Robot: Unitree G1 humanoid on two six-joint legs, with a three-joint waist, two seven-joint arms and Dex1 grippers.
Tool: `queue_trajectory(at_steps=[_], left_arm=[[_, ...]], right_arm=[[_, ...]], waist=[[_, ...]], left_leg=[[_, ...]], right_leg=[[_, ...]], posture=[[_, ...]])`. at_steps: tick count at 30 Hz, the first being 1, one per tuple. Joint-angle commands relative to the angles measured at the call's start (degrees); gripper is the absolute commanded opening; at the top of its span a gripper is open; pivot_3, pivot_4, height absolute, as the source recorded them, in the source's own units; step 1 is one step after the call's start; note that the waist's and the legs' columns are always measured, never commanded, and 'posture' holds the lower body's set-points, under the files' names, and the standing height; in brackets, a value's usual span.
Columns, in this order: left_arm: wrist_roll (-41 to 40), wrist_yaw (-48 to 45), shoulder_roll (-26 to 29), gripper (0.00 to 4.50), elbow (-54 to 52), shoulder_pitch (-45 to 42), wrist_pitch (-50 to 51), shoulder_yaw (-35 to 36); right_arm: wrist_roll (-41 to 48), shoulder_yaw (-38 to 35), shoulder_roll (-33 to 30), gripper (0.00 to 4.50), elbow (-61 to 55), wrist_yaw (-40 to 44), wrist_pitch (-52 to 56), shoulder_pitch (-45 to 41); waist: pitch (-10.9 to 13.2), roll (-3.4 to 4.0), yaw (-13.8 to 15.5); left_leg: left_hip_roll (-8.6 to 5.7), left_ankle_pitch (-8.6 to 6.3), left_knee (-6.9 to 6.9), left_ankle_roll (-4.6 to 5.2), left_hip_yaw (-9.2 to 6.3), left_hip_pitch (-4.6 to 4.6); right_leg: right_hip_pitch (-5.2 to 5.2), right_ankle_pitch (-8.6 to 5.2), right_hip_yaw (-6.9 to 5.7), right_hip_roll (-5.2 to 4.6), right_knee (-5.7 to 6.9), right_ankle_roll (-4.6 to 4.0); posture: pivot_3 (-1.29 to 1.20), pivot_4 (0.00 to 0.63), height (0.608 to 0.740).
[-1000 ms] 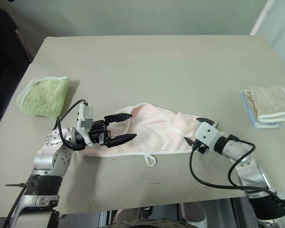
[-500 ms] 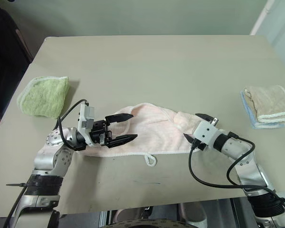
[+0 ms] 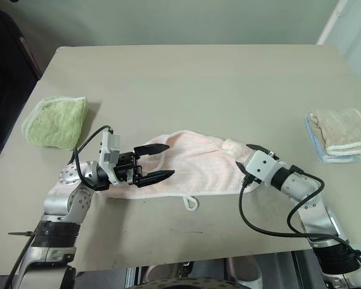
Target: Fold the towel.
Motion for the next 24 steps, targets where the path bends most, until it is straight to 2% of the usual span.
queue_trajectory(at_steps=[1,11,24], left_arm=[[-0.17,-0.48,0.17,4.50,-1.49,-1.18,-0.26,-0.04],[-0.04,-0.56,0.22,4.50,-1.03,-1.64,-0.35,-0.03],[0.01,-0.16,0.18,4.50,-1.71,-0.83,-0.69,0.34]], right_arm=[[-0.10,-2.34,0.48,2.91,-0.72,-1.66,-0.30,-1.81],[0.01,-1.99,1.20,2.91,0.12,-1.46,-0.24,-2.92],[-1.52,-1.89,1.54,2.91,7.12,-1.71,-2.47,-7.00]], waist=[[0.00,0.00,0.00],[0.00,0.00,0.01],[0.00,0.00,0.00]], left_leg=[[0.00,0.00,0.00,0.00,0.00,0.00],[0.00,0.00,-0.02,0.00,0.00,0.00],[0.02,0.01,-0.04,0.01,0.00,0.00]], right_leg=[[0.00,0.00,0.00,0.00,0.00,0.00],[-0.01,0.03,0.00,0.00,-0.01,0.05],[-0.02,0.08,-0.02,0.00,0.00,0.09]], posture=[[0.00,0.150,0.740],[0.00,0.150,0.740],[0.00,0.150,0.740]])
